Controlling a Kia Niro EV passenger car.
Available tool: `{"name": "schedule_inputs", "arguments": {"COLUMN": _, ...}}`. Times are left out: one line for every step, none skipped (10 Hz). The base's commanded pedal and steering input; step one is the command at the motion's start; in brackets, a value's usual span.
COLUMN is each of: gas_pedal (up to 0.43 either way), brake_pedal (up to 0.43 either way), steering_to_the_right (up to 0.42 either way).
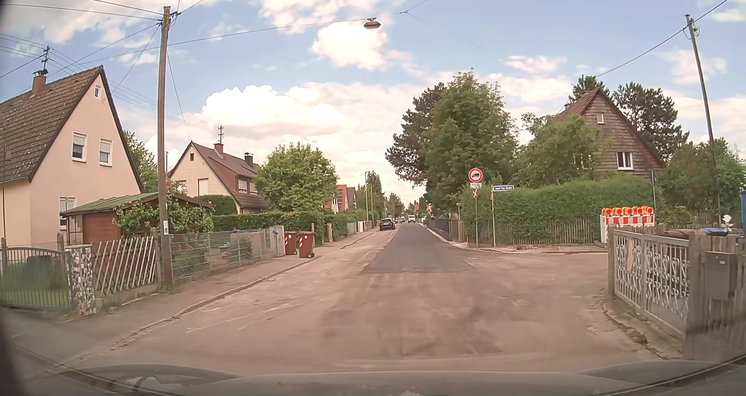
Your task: Follow the waypoints while adhering to traffic rules and regulations
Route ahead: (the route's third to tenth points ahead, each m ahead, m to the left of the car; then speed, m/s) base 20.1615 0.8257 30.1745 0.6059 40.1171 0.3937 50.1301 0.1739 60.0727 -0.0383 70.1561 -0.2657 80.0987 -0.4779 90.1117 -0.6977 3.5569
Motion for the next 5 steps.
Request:
{"name": "schedule_inputs", "arguments": {"gas_pedal": 0.0, "brake_pedal": 0.037, "steering_to_the_right": -0.006}}
{"name": "schedule_inputs", "arguments": {"gas_pedal": 0.0, "brake_pedal": 0.037, "steering_to_the_right": -0.006}}
{"name": "schedule_inputs", "arguments": {"gas_pedal": 0.0, "brake_pedal": 0.049, "steering_to_the_right": -0.006}}
{"name": "schedule_inputs", "arguments": {"gas_pedal": 0.0, "brake_pedal": 0.091, "steering_to_the_right": -0.006}}
{"name": "schedule_inputs", "arguments": {"gas_pedal": 0.0, "brake_pedal": 0.122, "steering_to_the_right": -0.006}}
